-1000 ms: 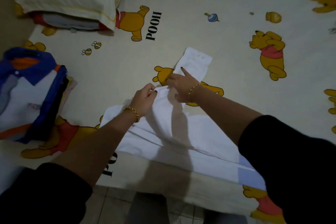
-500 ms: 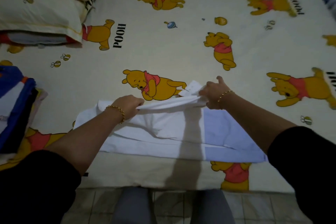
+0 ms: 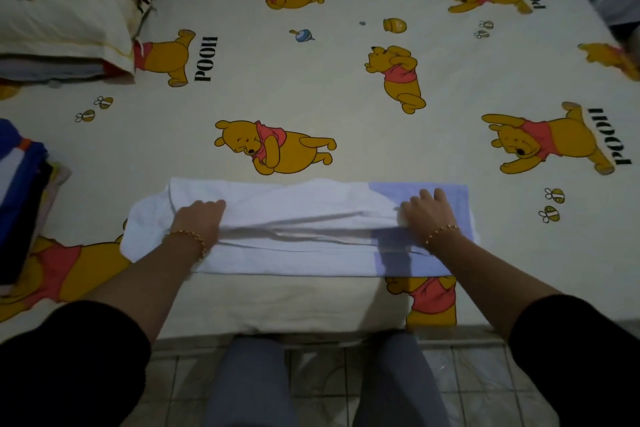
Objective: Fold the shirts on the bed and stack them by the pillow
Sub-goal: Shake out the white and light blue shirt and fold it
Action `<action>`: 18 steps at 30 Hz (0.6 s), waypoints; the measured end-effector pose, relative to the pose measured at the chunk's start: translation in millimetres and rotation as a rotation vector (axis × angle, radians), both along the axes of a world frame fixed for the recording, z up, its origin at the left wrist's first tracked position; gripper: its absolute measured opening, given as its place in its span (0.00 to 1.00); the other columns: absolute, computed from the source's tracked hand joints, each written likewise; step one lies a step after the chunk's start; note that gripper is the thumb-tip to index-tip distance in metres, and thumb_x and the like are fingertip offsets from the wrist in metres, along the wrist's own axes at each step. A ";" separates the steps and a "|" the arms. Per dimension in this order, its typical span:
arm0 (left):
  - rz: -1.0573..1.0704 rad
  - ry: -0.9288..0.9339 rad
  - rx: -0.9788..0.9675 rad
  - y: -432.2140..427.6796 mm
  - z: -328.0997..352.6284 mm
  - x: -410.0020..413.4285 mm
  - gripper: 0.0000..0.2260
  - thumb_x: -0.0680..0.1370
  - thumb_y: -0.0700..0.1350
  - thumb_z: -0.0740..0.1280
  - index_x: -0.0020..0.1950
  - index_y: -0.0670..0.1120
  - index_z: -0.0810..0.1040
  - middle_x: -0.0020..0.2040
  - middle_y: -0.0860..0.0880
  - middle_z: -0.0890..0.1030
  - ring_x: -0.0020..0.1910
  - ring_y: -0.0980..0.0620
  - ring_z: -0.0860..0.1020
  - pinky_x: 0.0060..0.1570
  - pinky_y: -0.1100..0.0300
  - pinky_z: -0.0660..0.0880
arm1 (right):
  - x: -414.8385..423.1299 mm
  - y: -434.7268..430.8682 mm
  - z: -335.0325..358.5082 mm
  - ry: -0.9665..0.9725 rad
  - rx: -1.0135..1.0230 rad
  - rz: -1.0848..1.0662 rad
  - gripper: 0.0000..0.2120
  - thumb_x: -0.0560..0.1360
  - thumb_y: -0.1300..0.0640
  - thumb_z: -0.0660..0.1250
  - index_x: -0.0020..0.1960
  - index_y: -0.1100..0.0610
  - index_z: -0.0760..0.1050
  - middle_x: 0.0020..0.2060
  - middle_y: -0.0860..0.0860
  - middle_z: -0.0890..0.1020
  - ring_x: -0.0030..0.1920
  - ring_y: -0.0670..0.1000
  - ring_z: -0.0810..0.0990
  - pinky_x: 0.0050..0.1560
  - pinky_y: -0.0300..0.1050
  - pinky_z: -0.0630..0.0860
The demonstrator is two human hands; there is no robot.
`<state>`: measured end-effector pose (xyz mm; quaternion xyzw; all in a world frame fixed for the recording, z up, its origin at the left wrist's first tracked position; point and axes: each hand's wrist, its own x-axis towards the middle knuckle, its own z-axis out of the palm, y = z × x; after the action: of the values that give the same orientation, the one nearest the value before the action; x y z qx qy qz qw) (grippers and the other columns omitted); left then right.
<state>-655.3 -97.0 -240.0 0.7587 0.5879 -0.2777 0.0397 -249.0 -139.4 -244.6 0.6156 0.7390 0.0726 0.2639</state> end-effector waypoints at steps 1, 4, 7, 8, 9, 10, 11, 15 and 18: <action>-0.026 -0.017 0.024 -7.7 -5.4 6.0 0.21 0.75 0.46 0.65 0.66 0.46 0.64 0.60 0.47 0.72 0.58 0.48 0.73 0.53 0.55 0.70 | -0.1 -8.4 -8.0 -0.003 -0.049 -0.020 0.11 0.73 0.55 0.68 0.55 0.54 0.76 0.50 0.53 0.80 0.57 0.57 0.74 0.60 0.52 0.67; -0.178 -0.106 0.126 -20.2 -12.9 30.7 0.26 0.68 0.47 0.71 0.63 0.47 0.65 0.58 0.48 0.69 0.55 0.48 0.72 0.52 0.55 0.68 | -2.1 -25.3 -19.5 -0.030 -0.117 -0.047 0.17 0.70 0.50 0.71 0.56 0.55 0.75 0.52 0.53 0.78 0.57 0.57 0.74 0.58 0.52 0.68; -0.272 -0.102 0.135 -19.5 -12.8 51.5 0.17 0.73 0.46 0.67 0.60 0.46 0.68 0.56 0.48 0.73 0.54 0.47 0.73 0.52 0.56 0.68 | -4.0 -26.2 -15.8 -0.049 -0.103 -0.078 0.17 0.65 0.50 0.75 0.51 0.55 0.79 0.46 0.52 0.80 0.51 0.56 0.77 0.52 0.52 0.71; -0.283 -0.068 0.099 -17.4 -12.4 55.0 0.12 0.76 0.43 0.64 0.59 0.46 0.70 0.56 0.48 0.75 0.55 0.47 0.74 0.52 0.56 0.68 | -3.5 -23.7 -13.2 -0.029 -0.105 -0.054 0.14 0.66 0.53 0.75 0.49 0.55 0.78 0.45 0.53 0.80 0.50 0.57 0.77 0.51 0.51 0.71; -0.278 -0.040 0.068 -15.3 -11.4 56.7 0.10 0.77 0.40 0.61 0.58 0.46 0.72 0.55 0.47 0.76 0.55 0.46 0.75 0.51 0.56 0.69 | -2.0 -20.0 -9.8 -0.003 -0.103 -0.027 0.12 0.65 0.57 0.75 0.47 0.56 0.78 0.43 0.53 0.80 0.48 0.57 0.78 0.49 0.50 0.72; -0.269 -0.019 0.053 -14.0 -10.2 56.2 0.10 0.77 0.38 0.59 0.57 0.45 0.73 0.55 0.47 0.77 0.55 0.46 0.75 0.49 0.56 0.70 | 0.2 -15.3 -3.5 0.017 -0.057 0.009 0.12 0.62 0.62 0.77 0.42 0.58 0.78 0.38 0.54 0.79 0.43 0.58 0.79 0.45 0.49 0.72; -0.270 -0.008 0.057 -13.3 -8.6 54.9 0.11 0.77 0.37 0.59 0.57 0.45 0.74 0.54 0.46 0.78 0.55 0.45 0.76 0.48 0.56 0.70 | 4.5 -9.9 -0.1 0.057 0.034 0.057 0.13 0.55 0.66 0.78 0.36 0.58 0.78 0.32 0.54 0.78 0.36 0.58 0.78 0.40 0.48 0.73; -0.282 -0.006 0.075 -17.6 -15.3 51.6 0.11 0.76 0.35 0.60 0.56 0.45 0.76 0.53 0.46 0.79 0.54 0.45 0.76 0.47 0.55 0.73 | 14.5 -9.8 -3.9 0.089 0.215 0.071 0.15 0.52 0.65 0.78 0.33 0.58 0.75 0.29 0.54 0.75 0.32 0.56 0.75 0.35 0.46 0.71; -0.221 -0.009 -0.133 -32.1 -34.9 49.4 0.15 0.76 0.39 0.62 0.62 0.46 0.70 0.59 0.48 0.75 0.59 0.47 0.73 0.52 0.55 0.72 | 15.0 -43.0 -30.6 0.049 -0.106 -0.039 0.22 0.66 0.49 0.73 0.54 0.58 0.74 0.50 0.55 0.76 0.50 0.57 0.75 0.48 0.50 0.72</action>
<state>-605.9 -129.2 -274.9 0.8160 0.4806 -0.3151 0.0616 -233.9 -182.4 -275.2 0.6168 0.7358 0.0131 0.2792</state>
